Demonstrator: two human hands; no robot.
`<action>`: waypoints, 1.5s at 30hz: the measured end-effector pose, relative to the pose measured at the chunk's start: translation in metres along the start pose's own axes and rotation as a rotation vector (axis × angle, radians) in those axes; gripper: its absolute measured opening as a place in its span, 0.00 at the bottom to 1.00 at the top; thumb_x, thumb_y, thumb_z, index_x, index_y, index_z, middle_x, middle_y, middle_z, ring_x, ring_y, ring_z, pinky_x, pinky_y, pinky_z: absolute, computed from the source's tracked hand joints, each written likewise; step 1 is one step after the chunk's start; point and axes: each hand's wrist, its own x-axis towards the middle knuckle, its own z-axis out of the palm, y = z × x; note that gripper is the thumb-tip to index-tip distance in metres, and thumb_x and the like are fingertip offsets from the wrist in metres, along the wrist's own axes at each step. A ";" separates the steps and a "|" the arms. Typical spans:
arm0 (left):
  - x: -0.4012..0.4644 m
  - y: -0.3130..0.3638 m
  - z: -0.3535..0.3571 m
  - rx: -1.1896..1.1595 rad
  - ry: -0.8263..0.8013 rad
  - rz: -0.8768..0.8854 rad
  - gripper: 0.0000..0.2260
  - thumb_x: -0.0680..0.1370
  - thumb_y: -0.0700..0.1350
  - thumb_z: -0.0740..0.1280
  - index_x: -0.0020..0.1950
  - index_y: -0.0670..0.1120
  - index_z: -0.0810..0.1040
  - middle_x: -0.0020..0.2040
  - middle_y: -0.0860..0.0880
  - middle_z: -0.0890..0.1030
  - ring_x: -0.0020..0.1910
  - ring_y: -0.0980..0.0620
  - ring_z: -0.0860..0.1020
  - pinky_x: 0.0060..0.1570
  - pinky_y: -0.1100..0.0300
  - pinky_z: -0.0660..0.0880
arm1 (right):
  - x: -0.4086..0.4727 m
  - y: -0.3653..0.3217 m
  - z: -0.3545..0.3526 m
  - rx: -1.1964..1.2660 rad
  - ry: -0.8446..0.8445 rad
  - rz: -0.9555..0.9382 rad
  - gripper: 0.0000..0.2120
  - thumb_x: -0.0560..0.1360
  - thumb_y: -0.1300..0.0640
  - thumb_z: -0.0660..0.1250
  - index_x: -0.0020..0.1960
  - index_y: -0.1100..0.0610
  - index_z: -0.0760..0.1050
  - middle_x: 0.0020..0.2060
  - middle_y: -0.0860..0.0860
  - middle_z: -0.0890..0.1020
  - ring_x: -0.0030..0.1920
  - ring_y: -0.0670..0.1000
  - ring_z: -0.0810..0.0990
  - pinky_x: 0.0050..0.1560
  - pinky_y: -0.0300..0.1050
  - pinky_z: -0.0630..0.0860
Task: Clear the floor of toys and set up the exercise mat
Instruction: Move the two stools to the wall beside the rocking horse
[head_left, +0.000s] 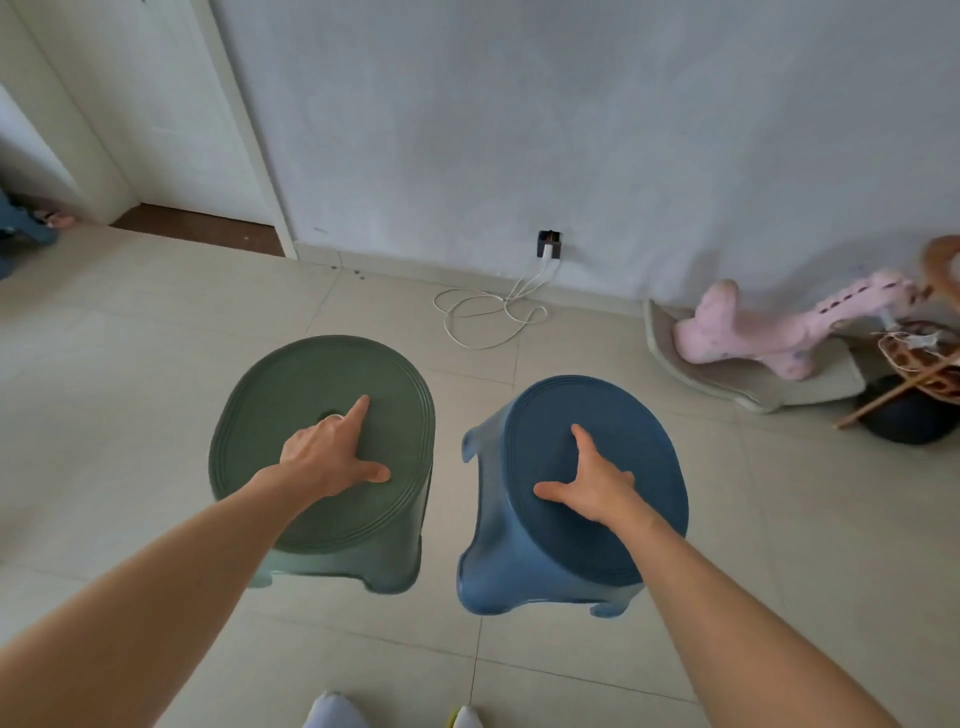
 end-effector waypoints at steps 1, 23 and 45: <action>0.008 0.010 -0.002 0.001 0.000 0.019 0.46 0.68 0.61 0.70 0.76 0.53 0.45 0.63 0.46 0.72 0.61 0.44 0.73 0.54 0.52 0.70 | 0.005 0.005 -0.006 -0.002 0.013 0.007 0.48 0.67 0.40 0.70 0.75 0.48 0.42 0.70 0.50 0.67 0.69 0.55 0.66 0.67 0.56 0.55; 0.272 0.107 -0.085 0.107 -0.033 0.317 0.45 0.68 0.62 0.70 0.75 0.52 0.47 0.63 0.46 0.73 0.61 0.43 0.73 0.54 0.52 0.70 | 0.170 -0.015 -0.096 0.053 0.237 0.222 0.48 0.68 0.41 0.69 0.75 0.48 0.41 0.68 0.50 0.68 0.68 0.52 0.66 0.65 0.51 0.56; 0.485 0.291 -0.089 0.072 -0.108 0.111 0.45 0.68 0.62 0.69 0.75 0.52 0.46 0.62 0.44 0.72 0.60 0.41 0.74 0.54 0.51 0.70 | 0.433 0.075 -0.257 0.065 0.110 0.156 0.48 0.68 0.40 0.69 0.75 0.49 0.42 0.68 0.51 0.69 0.68 0.54 0.67 0.67 0.54 0.57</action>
